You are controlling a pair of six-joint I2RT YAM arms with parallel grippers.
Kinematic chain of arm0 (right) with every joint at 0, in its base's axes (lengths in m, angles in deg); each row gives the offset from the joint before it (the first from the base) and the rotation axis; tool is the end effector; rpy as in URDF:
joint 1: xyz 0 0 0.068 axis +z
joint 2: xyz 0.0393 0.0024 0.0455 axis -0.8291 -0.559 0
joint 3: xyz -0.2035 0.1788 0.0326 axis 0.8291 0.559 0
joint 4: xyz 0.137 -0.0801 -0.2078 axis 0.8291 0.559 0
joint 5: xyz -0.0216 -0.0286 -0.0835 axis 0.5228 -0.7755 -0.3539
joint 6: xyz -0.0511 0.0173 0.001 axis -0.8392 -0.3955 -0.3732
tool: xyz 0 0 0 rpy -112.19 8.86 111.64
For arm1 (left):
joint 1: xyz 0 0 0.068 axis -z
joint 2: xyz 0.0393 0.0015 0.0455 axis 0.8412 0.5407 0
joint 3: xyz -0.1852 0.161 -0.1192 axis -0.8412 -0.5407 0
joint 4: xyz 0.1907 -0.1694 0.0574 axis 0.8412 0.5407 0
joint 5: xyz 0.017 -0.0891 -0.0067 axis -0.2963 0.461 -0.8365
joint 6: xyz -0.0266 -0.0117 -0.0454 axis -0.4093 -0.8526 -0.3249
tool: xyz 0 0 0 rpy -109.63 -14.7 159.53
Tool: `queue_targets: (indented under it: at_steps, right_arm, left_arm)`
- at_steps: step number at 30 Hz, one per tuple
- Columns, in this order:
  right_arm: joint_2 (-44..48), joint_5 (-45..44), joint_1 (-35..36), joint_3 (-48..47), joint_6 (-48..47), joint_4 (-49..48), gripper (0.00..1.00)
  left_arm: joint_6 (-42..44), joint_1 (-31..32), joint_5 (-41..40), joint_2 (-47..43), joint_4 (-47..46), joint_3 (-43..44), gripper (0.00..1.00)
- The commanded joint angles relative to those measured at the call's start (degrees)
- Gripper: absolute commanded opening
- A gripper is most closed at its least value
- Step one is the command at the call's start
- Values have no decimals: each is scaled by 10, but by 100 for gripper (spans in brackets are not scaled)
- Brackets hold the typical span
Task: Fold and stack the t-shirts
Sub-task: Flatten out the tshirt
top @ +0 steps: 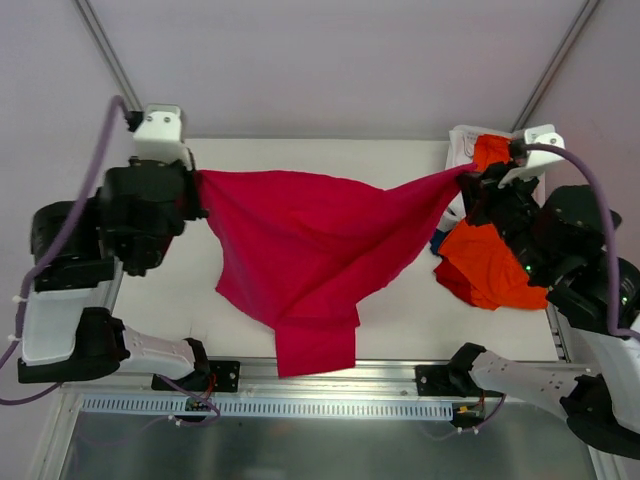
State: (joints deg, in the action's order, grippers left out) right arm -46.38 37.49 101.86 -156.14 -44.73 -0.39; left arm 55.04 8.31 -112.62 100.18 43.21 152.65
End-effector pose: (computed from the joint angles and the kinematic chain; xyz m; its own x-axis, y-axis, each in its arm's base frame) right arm 0.0926 0.0707 0.5294 0.0572 -0.2182 -0.9742 -0.2844 0.9318 -0.2254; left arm 0.0828 -0.1084 0.5587 -0.2110 -0.0163 -0.9773 0.0693 0.9971 -0.0316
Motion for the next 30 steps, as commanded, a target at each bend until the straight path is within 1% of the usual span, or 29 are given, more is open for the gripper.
queue_targets:
  at_steps: [1,2,4,5,6,7,8,9,10,13,16,19,20,22,24,25,26,27,28,29,30]
  right_arm:
    - [32,46,-1,-35,-59,-61,1]
    - [39,82,-1,-32,-65,-72,1]
    - [64,118,-2,-16,-75,-103,1]
    - [72,149,-1,-12,-75,-109,0]
    - [80,166,-1,-2,-77,-118,1]
    - [98,183,-1,2,-80,-122,0]
    - [107,215,-2,7,-83,-126,1]
    - [115,229,-2,14,-86,-129,1]
    - [123,250,-1,16,-92,-131,1]
    - [151,270,-1,28,-102,-147,1]
    - [159,266,-2,29,-113,-167,0]
    - [141,257,-2,17,-130,-183,0]
    - [132,250,-1,13,-141,-190,0]
    - [95,235,-2,2,-159,-205,1]
    - [45,218,-2,-7,-171,-213,1]
    - [25,190,-2,-19,-178,-219,0]
    - [5,168,-2,-23,-191,-224,1]
    - [-36,132,-3,-25,-198,-231,0]
    - [-57,118,-7,-25,-205,-245,1]
    - [-78,105,-11,-24,-211,-251,0]
    - [-100,96,-14,-24,-217,-255,0]
  left_arm:
    - [102,0,-19,-38,-7,66,0]
    - [108,0,-18,-43,-10,92,0]
    - [122,0,2,-53,-32,104,0]
    - [126,0,16,-69,-42,102,0]
    - [131,0,52,-78,-62,101,0]
    - [134,-1,70,-87,-72,100,0]
    - [138,0,92,-113,-83,94,0]
    - [145,0,138,-125,-113,84,0]
    - [152,0,154,-138,-126,67,0]
    - [153,0,191,-166,-148,58,0]
    - [152,-1,220,-169,-163,57,0]
    - [167,0,242,-160,-199,58,0]
    - [174,0,245,-156,-209,60,0]
    - [202,0,226,-142,-242,58,0]
    - [239,0,209,-133,-271,36,0]
    - [249,0,200,-131,-310,22,0]
    - [265,0,195,-134,-335,-17,0]
    - [270,0,193,-137,-362,-37,0]
    - [275,0,190,-138,-386,-57,0]
    - [277,0,170,-133,-425,-73,0]
    - [284,0,157,-126,-437,-97,0]
